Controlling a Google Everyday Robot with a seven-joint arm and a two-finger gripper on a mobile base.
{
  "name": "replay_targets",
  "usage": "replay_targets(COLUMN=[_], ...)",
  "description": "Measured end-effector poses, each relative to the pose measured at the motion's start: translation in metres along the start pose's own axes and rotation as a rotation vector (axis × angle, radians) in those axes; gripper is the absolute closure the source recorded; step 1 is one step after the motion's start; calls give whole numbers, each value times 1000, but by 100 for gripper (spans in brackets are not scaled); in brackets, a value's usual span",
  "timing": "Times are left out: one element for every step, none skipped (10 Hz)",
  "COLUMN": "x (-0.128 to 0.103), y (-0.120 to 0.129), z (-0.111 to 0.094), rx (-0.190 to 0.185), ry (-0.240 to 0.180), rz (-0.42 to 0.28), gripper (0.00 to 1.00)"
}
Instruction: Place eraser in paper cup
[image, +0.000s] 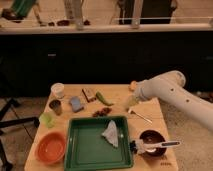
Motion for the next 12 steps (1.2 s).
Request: replay_targets(x=[-16,-35,-54,-79,-94,-112,-136,-155,-164,-169,-170,-168], y=[4,11,19,29,34,39,48,54,56,57,62,64], z=[12,28,40,58,70,85,107,129,143,157,179,195], rx=[0,2,-8,-19,-21,-27,-43,-61,-72,-83,-106,-123], ry=[-20,-40,-55,-72,-77,-83,-86,-82,-74,-64,-38,-15], rz=[1,4,-3,-20,-34,-53,-79,-98,-111,-129,-155,-171], gripper=[20,20,20,20,20,20,20,20,20,20,20,20])
